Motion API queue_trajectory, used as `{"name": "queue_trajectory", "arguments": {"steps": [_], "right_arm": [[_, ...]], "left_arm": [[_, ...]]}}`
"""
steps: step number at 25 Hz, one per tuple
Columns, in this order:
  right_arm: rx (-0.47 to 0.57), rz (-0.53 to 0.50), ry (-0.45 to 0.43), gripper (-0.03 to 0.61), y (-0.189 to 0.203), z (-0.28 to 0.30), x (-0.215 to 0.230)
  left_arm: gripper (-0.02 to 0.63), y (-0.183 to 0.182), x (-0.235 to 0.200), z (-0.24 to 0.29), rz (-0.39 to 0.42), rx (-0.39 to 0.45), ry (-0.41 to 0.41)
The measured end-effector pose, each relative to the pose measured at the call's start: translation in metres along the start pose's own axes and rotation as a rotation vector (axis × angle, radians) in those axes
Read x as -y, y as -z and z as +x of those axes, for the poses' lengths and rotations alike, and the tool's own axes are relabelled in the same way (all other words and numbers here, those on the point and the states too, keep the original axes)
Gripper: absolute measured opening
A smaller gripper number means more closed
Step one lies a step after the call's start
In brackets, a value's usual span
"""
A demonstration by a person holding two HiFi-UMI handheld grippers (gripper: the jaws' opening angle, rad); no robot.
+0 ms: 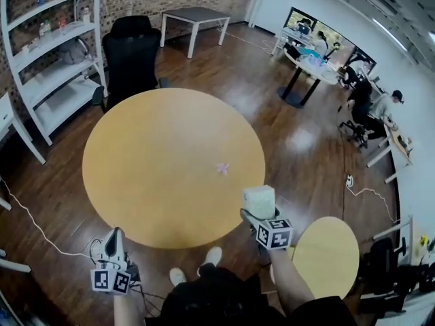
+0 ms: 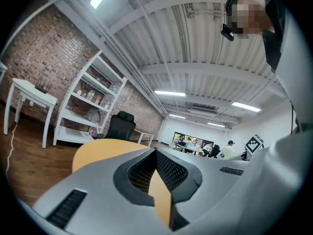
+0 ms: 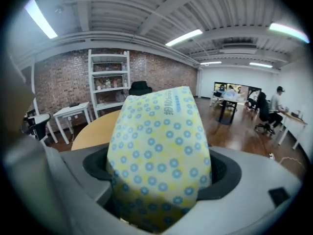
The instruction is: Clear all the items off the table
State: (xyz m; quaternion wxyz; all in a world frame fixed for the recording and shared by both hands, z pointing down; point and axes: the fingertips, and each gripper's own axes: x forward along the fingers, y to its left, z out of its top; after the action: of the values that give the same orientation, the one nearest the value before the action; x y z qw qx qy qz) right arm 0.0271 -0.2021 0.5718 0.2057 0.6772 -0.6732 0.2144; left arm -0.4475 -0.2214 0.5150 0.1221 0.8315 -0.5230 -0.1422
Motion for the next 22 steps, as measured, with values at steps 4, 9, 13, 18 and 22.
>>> {"name": "queue_trajectory", "arguments": {"steps": [4, 9, 13, 18, 22], "right_arm": [[0.059, 0.125, 0.156, 0.494, 0.029, -0.054, 0.079], [0.109, 0.223, 0.252, 0.494, 0.058, -0.11, 0.162], [0.118, 0.313, 0.315, 0.494, 0.105, -0.146, 0.226], [0.113, 0.43, 0.409, 0.494, 0.167, -0.195, 0.318], [0.105, 0.51, 0.485, 0.494, 0.218, -0.243, 0.36]], "left_arm": [[-0.002, 0.017, 0.057, 0.048, 0.001, -0.036, 0.151], [-0.002, 0.022, 0.152, 0.086, 0.044, -0.044, 0.286], [-0.002, 0.044, 0.22, 0.098, 0.056, -0.056, 0.332], [-0.002, 0.085, 0.332, 0.113, 0.09, -0.109, 0.477], [0.0, 0.117, 0.395, 0.119, 0.077, -0.171, 0.554]]}}
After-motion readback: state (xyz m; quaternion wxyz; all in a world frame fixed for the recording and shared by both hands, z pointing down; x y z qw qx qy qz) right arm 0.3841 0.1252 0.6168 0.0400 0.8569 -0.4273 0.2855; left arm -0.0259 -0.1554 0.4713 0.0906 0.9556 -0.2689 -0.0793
